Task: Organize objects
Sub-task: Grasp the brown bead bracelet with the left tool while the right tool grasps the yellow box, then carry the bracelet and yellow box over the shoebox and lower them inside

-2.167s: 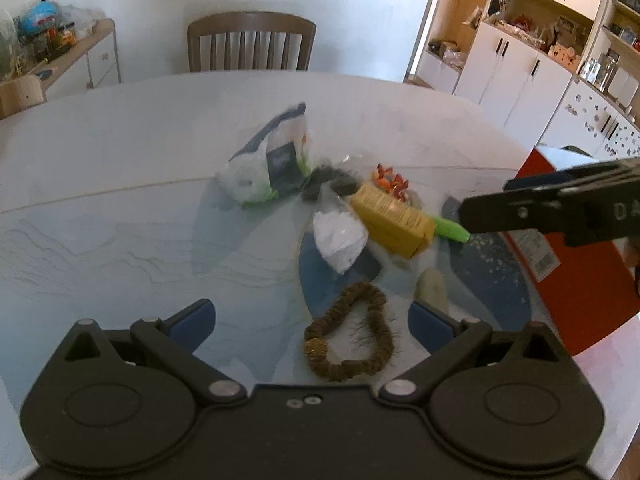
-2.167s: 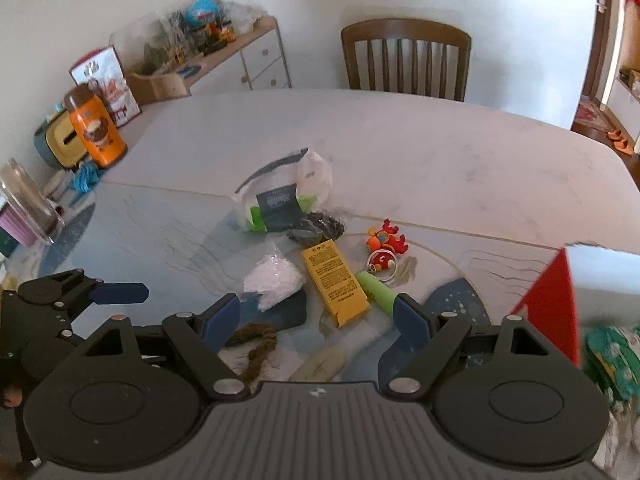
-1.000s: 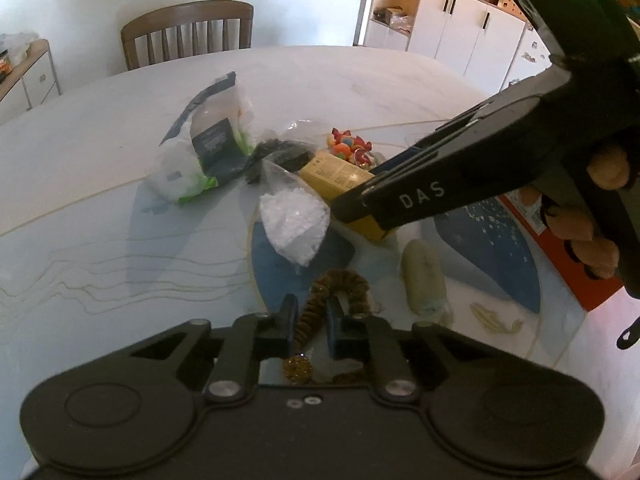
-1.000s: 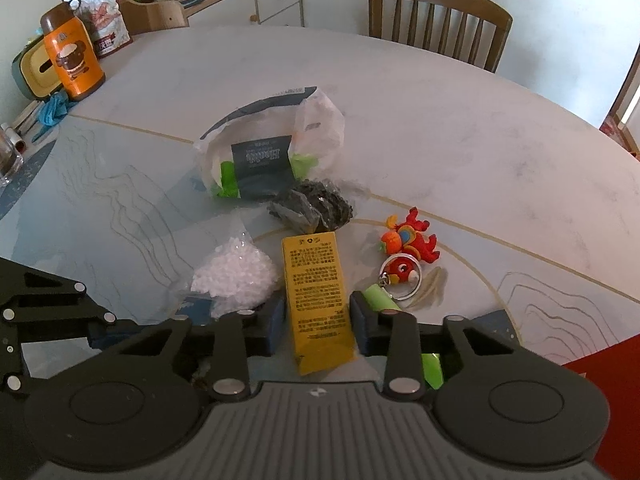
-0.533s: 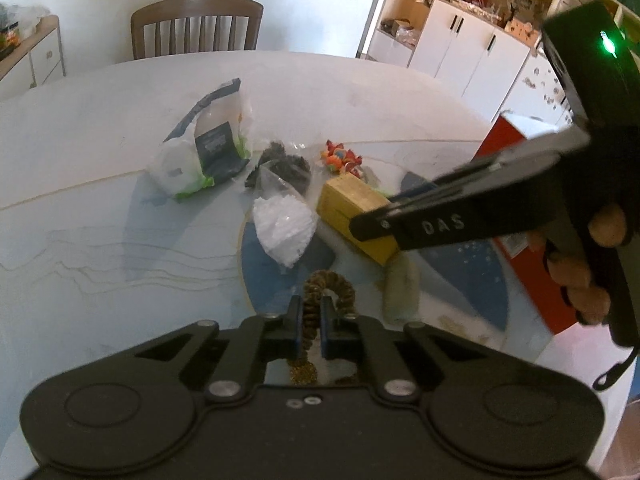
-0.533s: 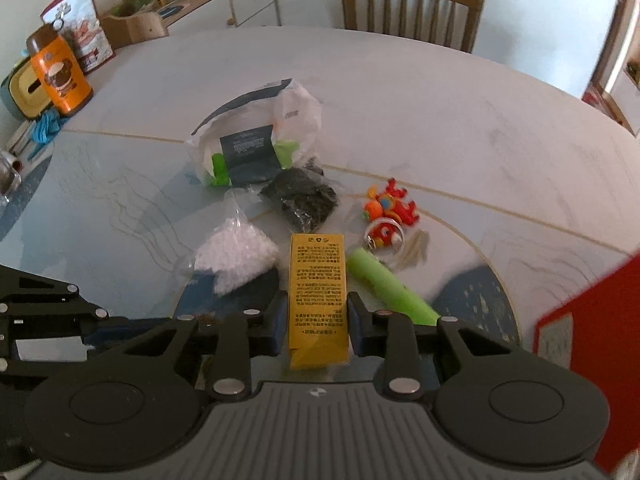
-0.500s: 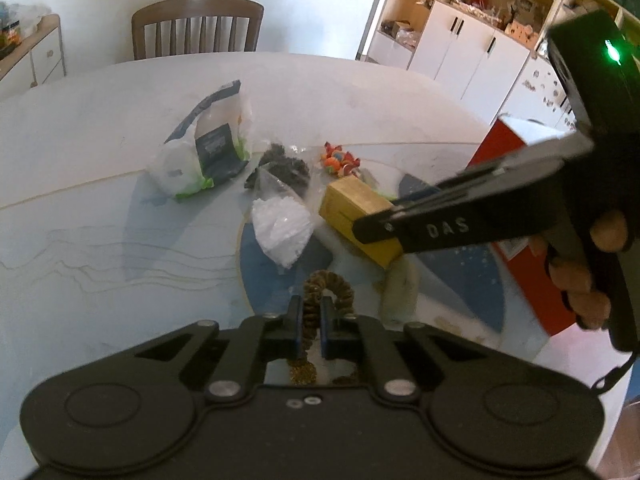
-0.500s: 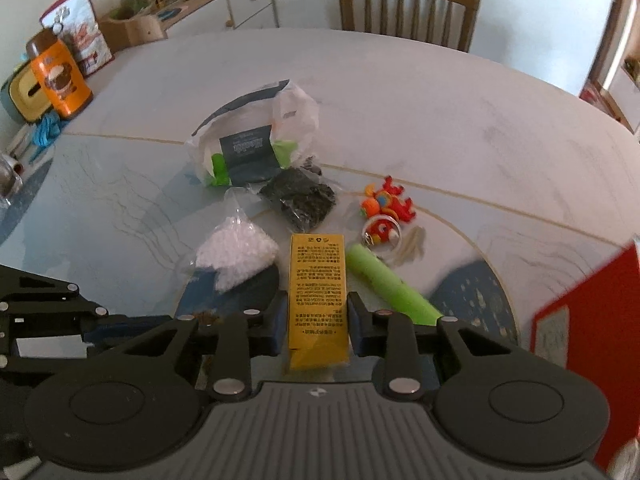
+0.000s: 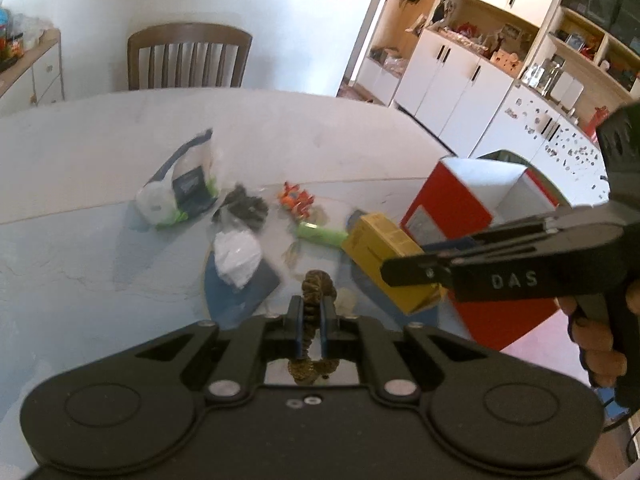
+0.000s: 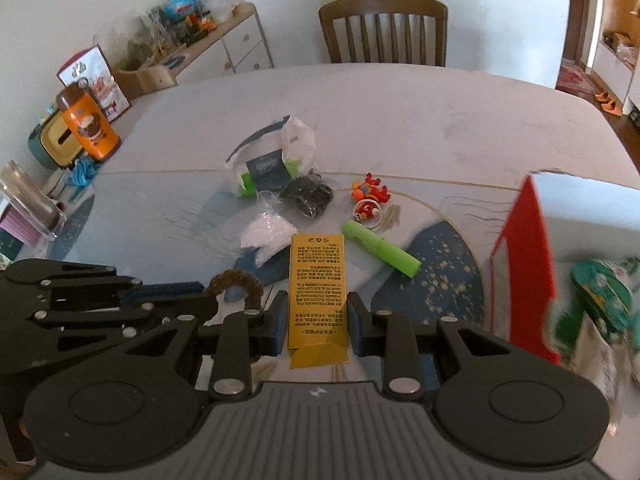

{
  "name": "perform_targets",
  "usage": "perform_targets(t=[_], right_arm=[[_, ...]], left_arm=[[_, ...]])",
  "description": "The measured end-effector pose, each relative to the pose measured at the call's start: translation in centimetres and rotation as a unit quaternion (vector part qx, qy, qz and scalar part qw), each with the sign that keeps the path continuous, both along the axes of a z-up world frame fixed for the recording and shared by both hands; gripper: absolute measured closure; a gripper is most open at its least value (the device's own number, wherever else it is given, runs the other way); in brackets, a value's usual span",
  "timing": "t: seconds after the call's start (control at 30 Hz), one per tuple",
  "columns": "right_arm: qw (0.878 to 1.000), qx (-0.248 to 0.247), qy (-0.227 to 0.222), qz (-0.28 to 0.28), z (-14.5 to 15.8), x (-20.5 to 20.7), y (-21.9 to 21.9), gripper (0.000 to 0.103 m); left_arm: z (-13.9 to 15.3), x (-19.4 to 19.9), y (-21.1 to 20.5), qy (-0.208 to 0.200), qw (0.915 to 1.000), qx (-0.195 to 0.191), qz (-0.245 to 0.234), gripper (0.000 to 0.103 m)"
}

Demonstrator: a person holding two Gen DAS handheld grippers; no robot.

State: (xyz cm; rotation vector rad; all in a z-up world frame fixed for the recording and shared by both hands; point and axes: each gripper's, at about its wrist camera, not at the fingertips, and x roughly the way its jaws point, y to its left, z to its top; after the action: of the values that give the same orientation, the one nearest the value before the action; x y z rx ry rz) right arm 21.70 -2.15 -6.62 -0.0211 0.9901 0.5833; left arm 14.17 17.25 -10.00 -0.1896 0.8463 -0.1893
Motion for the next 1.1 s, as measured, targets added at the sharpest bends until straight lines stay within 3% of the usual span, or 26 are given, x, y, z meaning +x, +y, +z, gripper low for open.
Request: perform_targets(t=[0.4,0.7,1.1], right_arm=[[0.998,0.027,-0.033,-0.037,4.7,-2.7,-6.3,0.074],[0.996,0.038,-0.051,-0.065,6.3,-3.0,-12.0,0.074],[0.992,0.029,-0.061,-0.108,6.0,-1.6,-20.2,0.074]], left_arm=[[5.1,-1.1,-5.5,-0.052,0.9978,-0.005,-0.041,0.098],[8.1,-0.2,-10.6,-0.082,0.9935,-0.008,-0.078,0.098],[8.8,3.2,-18.7,-0.084,0.9881,-0.01,-0.129,0.098]])
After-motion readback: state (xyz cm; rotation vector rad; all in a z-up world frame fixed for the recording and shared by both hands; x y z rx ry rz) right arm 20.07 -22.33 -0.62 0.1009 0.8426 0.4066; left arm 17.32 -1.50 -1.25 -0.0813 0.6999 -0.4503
